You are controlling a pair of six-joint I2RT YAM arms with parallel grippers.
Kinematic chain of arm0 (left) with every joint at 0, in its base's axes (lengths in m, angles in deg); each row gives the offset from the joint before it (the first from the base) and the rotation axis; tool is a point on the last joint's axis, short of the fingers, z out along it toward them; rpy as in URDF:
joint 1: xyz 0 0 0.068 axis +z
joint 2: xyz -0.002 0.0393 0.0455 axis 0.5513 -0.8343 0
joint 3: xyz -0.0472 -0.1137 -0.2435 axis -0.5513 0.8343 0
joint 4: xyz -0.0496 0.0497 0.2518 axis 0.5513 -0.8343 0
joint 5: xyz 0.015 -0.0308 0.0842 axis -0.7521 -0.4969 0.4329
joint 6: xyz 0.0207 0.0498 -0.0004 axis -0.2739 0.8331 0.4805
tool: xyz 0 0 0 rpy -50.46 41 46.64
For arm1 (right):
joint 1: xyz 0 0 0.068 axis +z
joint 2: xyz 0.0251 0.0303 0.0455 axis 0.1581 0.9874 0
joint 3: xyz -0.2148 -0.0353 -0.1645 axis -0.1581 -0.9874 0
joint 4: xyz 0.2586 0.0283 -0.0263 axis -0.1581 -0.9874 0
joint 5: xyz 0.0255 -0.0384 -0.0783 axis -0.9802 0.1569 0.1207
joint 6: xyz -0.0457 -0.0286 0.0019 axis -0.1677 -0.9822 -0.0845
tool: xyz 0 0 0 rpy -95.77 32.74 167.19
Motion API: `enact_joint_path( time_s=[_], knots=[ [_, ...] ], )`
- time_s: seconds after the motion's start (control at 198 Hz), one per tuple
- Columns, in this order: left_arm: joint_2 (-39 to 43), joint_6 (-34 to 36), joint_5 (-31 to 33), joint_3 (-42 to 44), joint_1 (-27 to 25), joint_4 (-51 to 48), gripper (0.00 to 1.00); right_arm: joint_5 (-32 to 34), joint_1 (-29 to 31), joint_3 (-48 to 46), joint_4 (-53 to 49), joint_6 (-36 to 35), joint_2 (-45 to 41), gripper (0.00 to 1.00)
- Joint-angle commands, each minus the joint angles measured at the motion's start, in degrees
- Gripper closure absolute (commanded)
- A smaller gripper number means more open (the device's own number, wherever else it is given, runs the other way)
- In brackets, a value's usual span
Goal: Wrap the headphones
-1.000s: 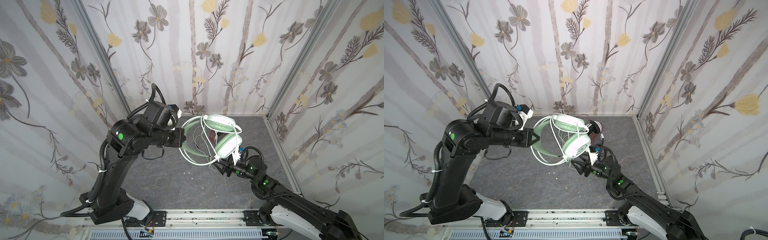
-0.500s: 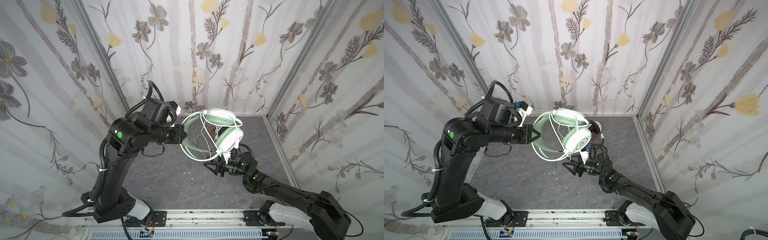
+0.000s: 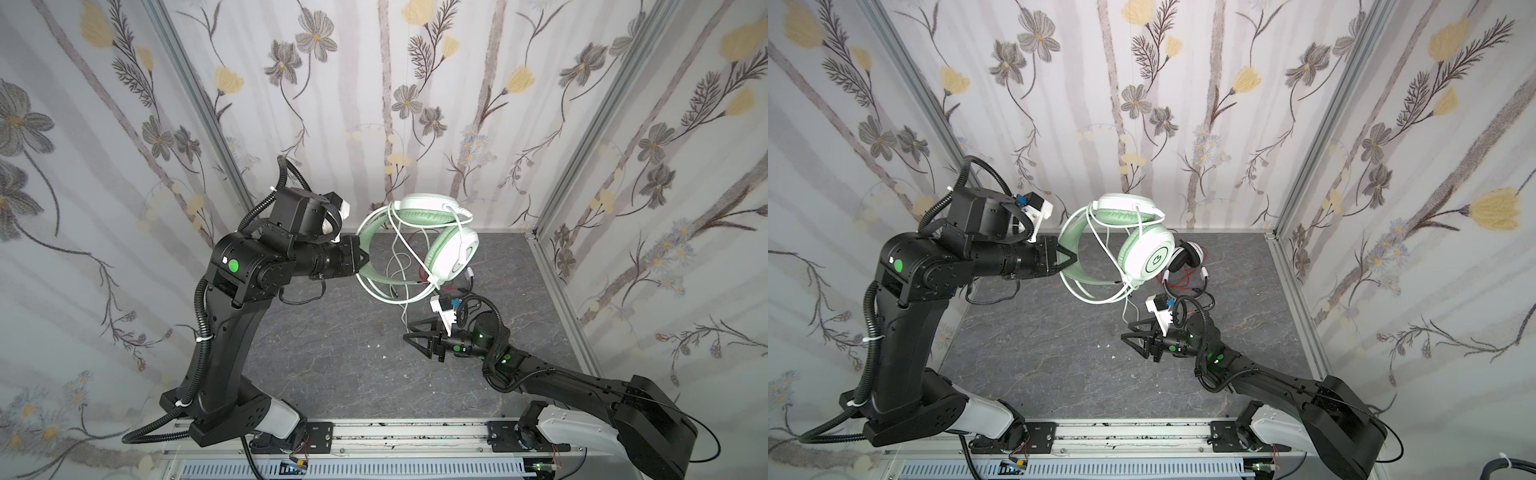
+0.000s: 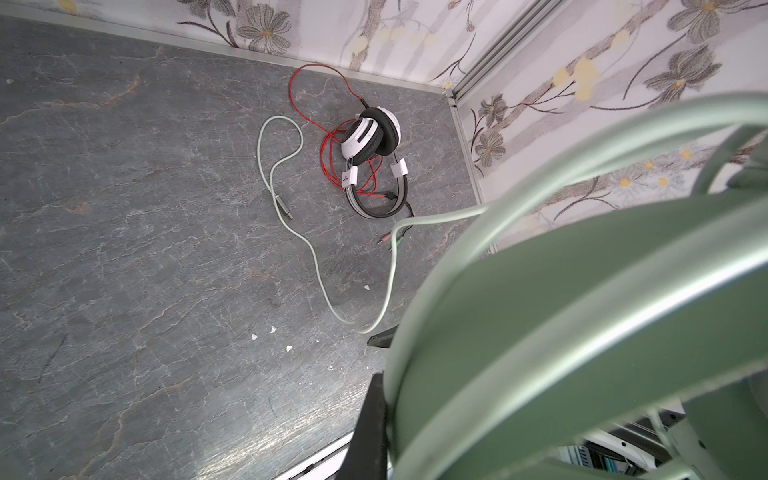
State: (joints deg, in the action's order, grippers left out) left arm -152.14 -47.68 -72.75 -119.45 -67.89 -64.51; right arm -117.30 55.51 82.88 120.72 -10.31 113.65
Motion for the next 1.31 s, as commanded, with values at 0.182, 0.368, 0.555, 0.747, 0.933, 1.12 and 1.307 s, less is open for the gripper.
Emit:
enact_joint_path(
  time_s=[0.182,0.368,0.555,0.747,0.933,1.12,1.307],
  knots=[
    [1.2,-2.0,-3.4,1.1,0.4,5.4,1.0,11.8,0.3,1.2,-1.7,-2.0,-1.1,0.37],
    [1.6,-2.2,-3.6,1.8,0.4,5.6,1.0,19.4,0.2,3.2,-7.2,-6.4,-2.6,0.33],
    [1.6,-2.3,-3.8,2.0,0.5,6.1,1.0,8.8,0.5,8.0,-7.1,-7.8,5.2,0.38],
    [1.7,-2.2,-3.7,2.0,0.7,5.9,1.0,8.0,2.6,9.2,-5.0,-6.6,8.6,0.54],
    [1.7,-2.1,-2.8,2.0,1.9,5.2,1.0,8.0,2.8,8.6,-8.0,-5.1,6.9,1.0],
    [1.3,-1.1,-1.0,2.0,6.3,2.9,1.0,11.9,4.5,10.6,-23.6,-5.1,0.2,1.0],
    [1.6,-1.7,-0.7,4.3,12.1,2.4,1.0,22.6,9.2,15.5,-45.4,-10.2,-6.4,1.0]
  ],
)
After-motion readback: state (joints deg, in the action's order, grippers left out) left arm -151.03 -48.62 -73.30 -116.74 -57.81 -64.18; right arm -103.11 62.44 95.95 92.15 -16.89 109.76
